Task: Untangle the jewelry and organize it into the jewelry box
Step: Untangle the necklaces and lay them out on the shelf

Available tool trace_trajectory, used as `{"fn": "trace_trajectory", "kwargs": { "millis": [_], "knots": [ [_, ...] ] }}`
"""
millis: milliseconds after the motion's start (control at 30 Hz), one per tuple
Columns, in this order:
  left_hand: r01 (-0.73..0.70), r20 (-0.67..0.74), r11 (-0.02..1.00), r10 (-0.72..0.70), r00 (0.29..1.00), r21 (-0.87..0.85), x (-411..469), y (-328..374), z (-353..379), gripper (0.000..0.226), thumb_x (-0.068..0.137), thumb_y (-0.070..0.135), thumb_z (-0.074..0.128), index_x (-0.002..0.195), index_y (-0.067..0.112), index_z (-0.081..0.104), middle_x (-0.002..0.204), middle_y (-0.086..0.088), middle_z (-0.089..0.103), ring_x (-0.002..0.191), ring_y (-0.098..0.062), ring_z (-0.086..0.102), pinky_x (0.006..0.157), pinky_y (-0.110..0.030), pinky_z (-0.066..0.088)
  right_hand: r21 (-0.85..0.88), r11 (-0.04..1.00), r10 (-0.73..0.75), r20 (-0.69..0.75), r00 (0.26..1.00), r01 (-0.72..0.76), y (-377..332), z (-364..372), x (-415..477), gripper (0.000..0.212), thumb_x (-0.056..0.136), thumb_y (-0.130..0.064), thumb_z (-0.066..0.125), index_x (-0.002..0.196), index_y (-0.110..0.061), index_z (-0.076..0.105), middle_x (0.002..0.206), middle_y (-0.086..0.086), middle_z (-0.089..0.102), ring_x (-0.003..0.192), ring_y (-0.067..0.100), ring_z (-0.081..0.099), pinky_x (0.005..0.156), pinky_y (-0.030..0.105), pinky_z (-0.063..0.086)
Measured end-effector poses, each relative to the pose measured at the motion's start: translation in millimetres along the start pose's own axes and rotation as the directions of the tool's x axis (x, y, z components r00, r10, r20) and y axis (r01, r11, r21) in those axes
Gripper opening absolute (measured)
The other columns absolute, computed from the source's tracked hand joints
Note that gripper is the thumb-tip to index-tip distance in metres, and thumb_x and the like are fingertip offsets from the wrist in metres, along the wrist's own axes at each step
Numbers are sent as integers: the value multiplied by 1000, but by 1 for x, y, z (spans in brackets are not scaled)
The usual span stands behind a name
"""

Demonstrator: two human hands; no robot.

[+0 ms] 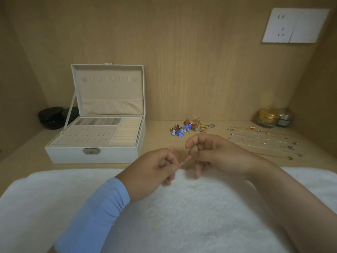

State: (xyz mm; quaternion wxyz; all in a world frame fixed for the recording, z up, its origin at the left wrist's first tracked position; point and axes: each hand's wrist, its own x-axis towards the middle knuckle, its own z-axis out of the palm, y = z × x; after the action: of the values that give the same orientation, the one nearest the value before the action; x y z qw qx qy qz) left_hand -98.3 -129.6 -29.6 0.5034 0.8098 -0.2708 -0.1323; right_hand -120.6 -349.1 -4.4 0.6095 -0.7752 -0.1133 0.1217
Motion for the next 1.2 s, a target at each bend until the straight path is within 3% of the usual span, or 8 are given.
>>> {"fn": "trace_trajectory", "kwargs": {
  "millis": [167,200,233,467,667,767,933,1200],
  "knots": [
    [21,-51,1000,-22,998,-15,1,2,-1,14,96,12,57,84,18,62,70,16,34,72,11,23,63,-17,50,-130,992,-5,-23,1000,2,0,1,-1,26,97,-2,59,90,-23,72,82,11,45,49,7,35,46,22,31],
    [13,-60,999,-11,998,29,1,2,-1,10,95,12,59,86,15,63,68,14,33,52,6,57,59,-11,45,-158,987,-6,-31,1000,1,-1,1,-1,25,96,-3,61,90,-24,74,81,11,46,50,7,35,45,20,31],
    [1,-60,998,3,998,67,1,2,0,9,94,15,61,86,15,64,60,11,36,47,0,33,52,-14,38,-182,983,-6,-34,999,-1,-2,1,-2,23,95,-4,62,91,-23,74,80,11,47,50,7,35,45,20,30],
    [-38,-100,998,43,994,46,1,4,0,14,92,21,64,79,20,70,59,4,46,53,-6,40,54,-17,33,-278,961,-16,-82,997,-8,-8,2,-7,13,93,-6,66,98,-12,76,81,9,59,51,-2,47,51,9,36],
    [-4,-120,996,-6,993,-88,0,9,1,16,90,11,66,78,19,74,56,7,62,52,-7,58,55,-23,48,-312,949,-31,25,999,37,-5,2,-8,9,87,-15,77,86,-24,80,66,-6,62,58,6,45,56,22,39],
    [-36,-95,999,36,995,3,0,7,1,17,87,14,71,77,26,76,60,3,64,57,-9,60,60,-23,49,-342,937,-34,112,993,70,-7,2,-12,6,83,-25,76,86,-28,80,95,-2,76,78,14,60,73,29,46],
    [-90,-136,992,101,986,86,0,6,-1,11,83,19,75,78,29,77,59,13,60,58,-7,51,58,-17,40,-245,967,-60,20,998,63,-7,7,-9,11,90,-5,69,85,-7,78,85,8,77,75,7,71,68,13,48],
    [-39,-168,999,44,985,36,0,8,-1,18,86,22,71,72,33,74,55,5,61,53,-6,54,60,-24,44,-213,968,-147,-36,989,136,-7,12,-5,4,85,-10,77,81,-9,78,78,11,76,73,18,73,73,34,57]
  ]
}}
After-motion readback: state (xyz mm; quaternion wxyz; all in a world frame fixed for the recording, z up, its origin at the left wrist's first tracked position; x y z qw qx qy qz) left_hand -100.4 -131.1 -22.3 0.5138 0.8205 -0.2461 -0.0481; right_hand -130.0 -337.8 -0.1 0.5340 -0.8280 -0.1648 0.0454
